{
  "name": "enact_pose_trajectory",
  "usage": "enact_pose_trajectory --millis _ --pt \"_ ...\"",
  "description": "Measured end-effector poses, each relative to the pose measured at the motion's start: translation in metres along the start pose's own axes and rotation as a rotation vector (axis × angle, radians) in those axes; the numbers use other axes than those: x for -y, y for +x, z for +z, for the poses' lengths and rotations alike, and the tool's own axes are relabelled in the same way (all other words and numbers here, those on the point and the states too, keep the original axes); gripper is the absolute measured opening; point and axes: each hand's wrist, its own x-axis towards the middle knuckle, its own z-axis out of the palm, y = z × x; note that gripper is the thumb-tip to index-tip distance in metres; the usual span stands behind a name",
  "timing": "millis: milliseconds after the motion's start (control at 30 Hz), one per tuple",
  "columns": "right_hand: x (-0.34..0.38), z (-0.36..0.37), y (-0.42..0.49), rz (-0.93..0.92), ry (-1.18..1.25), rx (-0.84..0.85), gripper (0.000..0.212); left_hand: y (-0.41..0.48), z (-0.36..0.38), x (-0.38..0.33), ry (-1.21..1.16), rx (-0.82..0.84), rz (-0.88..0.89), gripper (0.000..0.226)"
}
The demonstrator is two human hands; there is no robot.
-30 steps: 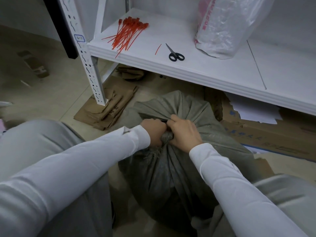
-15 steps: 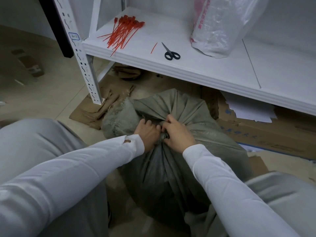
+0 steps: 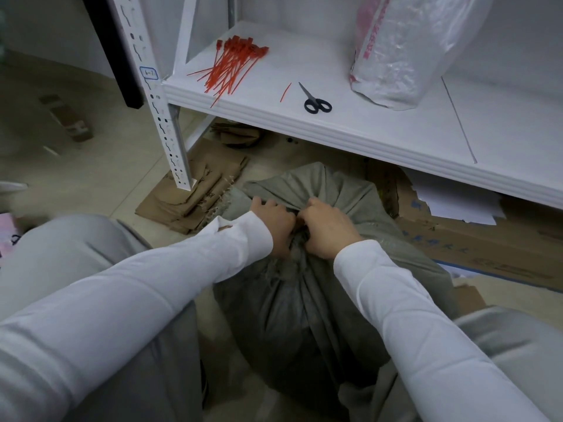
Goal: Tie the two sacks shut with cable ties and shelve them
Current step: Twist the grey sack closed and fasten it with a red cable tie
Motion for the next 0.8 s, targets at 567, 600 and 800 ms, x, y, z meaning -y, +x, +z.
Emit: enact_pose_trajectory --millis 567,600,800 --pt "-0.011 -0.023 -0.006 0.040 0.199 -0.023 0.037 -0.004 -0.021 0.002 -0.214 0.067 -0.016 0.046" --pt "-0.012 -0.029 -0.008 0.042 0.204 -0.055 0.034 -0.003 -0.023 0.002 -0.219 0.046 -0.020 0.046" --pt "-0.022 -0.040 -0.007 0.103 0.214 -0.172 0.024 0.000 -0.037 0.010 -0.245 -0.061 -0.080 0.047"
